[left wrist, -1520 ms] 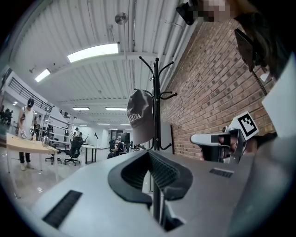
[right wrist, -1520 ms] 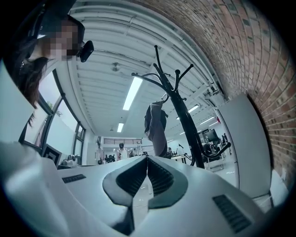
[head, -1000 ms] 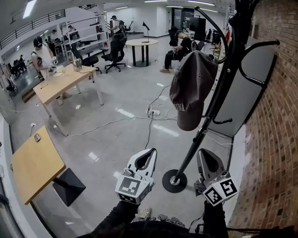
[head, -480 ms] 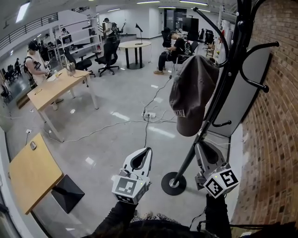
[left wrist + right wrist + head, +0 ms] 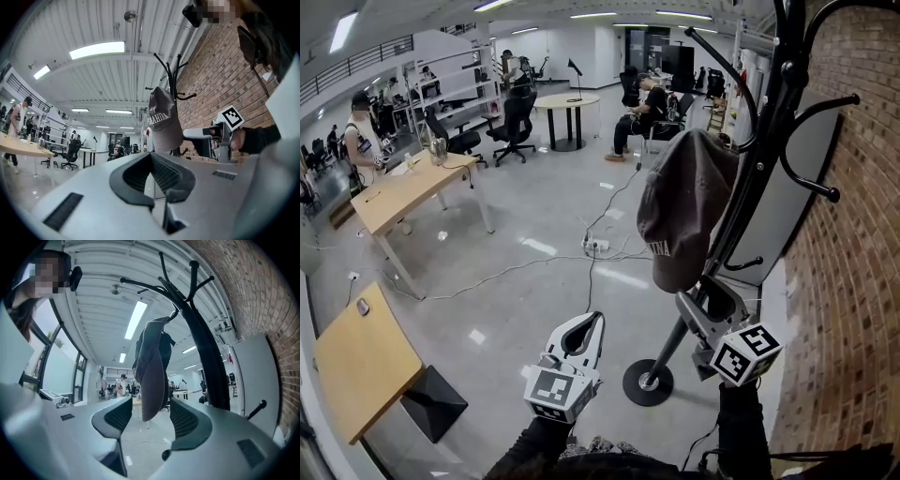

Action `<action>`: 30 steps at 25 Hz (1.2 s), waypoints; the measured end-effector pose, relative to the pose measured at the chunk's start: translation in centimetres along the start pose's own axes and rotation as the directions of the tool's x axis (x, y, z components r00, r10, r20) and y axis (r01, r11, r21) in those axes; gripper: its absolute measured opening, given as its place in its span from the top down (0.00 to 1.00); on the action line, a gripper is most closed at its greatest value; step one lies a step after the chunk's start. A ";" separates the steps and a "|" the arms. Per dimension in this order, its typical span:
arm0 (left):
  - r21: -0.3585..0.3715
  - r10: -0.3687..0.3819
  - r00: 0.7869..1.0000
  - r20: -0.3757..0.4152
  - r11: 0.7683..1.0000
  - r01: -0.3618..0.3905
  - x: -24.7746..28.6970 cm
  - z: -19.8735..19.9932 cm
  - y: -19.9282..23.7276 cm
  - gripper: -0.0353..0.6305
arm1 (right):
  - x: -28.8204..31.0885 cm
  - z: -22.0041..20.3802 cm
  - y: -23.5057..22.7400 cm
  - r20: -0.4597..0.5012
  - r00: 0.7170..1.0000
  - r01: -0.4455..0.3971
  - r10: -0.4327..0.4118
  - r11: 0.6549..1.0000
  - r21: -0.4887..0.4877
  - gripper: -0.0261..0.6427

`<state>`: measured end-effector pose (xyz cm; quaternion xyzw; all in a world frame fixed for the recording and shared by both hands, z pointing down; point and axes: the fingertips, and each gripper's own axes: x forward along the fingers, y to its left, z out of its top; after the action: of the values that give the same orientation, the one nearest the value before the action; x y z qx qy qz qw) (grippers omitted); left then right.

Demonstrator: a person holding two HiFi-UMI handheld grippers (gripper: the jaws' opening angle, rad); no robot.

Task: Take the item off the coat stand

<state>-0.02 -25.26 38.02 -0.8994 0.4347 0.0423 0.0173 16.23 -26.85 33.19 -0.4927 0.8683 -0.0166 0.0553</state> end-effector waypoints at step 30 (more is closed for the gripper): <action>0.003 0.065 0.998 0.003 0.998 -0.065 0.7 -0.7 4.1 0.94 | 4.4 3.7 0.7 0.026 0.993 -0.112 0.115 0.989 -0.101 0.91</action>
<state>-2.78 -28.37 38.66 -0.8848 0.4636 0.0437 0.0180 13.82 -30.12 29.06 -0.4450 0.8936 0.0375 0.0452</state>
